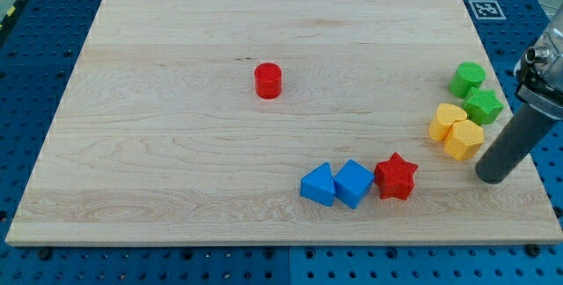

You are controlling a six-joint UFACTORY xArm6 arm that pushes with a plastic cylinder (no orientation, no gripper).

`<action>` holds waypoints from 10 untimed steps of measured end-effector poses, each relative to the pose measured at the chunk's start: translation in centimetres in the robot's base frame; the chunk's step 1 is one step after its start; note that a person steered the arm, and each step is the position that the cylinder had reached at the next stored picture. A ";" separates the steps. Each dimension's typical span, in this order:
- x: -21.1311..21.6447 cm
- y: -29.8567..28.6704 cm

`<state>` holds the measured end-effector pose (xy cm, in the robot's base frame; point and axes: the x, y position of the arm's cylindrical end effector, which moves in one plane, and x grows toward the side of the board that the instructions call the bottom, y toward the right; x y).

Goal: Place the yellow blocks left to the green blocks

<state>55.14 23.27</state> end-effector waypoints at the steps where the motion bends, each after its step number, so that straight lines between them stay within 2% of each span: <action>1: -1.3 -1.5; 3: -4.8 -3.2; 7: -5.8 -3.2; 8: -5.5 -4.7; 10: -9.1 -6.3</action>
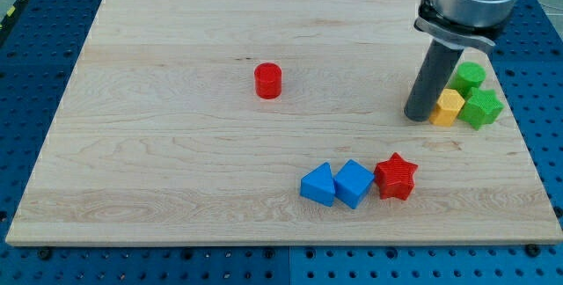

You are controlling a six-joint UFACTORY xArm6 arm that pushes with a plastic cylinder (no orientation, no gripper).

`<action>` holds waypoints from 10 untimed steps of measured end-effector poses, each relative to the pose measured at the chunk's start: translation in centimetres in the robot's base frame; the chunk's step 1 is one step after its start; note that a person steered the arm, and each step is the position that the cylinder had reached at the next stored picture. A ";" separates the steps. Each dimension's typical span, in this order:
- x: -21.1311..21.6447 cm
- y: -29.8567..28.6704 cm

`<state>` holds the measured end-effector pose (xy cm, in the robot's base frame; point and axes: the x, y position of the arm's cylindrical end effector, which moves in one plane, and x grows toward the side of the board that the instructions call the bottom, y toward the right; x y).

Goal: Place the yellow blocks left to the green blocks

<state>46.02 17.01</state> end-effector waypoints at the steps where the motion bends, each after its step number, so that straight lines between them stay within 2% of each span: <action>1: 0.0 0.5; 4: -0.4 0.5; 6: -2.0 -3.3; 7: -3.3 -2.9; 9: -3.3 -2.7; 10: -3.3 -0.5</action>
